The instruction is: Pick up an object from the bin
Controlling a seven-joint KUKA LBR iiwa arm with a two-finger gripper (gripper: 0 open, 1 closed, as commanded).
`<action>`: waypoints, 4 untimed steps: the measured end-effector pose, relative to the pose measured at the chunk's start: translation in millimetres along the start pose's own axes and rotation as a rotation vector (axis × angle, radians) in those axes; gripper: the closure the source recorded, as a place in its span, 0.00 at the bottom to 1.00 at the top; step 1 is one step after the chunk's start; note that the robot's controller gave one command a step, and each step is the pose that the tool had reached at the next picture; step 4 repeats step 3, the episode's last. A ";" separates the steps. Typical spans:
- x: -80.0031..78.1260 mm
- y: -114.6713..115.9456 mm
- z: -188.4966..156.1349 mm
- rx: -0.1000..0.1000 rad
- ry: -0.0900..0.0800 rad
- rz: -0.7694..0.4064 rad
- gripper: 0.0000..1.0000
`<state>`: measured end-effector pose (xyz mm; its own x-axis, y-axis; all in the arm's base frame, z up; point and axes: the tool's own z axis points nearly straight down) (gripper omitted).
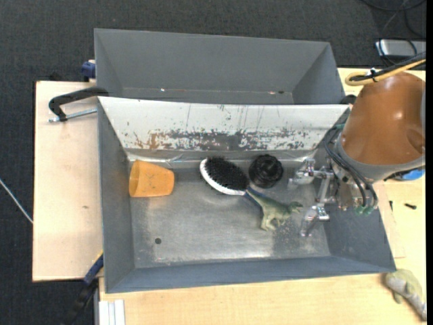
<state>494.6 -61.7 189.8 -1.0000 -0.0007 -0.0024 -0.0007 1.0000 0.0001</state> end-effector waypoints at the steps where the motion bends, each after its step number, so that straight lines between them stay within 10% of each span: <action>1: -5.4 24.7 112.2 -0.003 0.003 -0.566 0.00; 2: -6.0 24.2 110.8 -0.001 0.001 -0.566 1.00; 3: -11.4 19.1 -17.5 0.004 -0.011 -0.580 1.00; 4: -11.4 19.1 -17.5 0.004 -0.011 -0.580 1.00</action>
Offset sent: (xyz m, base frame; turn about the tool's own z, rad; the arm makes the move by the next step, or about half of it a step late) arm 0.0056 0.0230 -0.1111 -0.5667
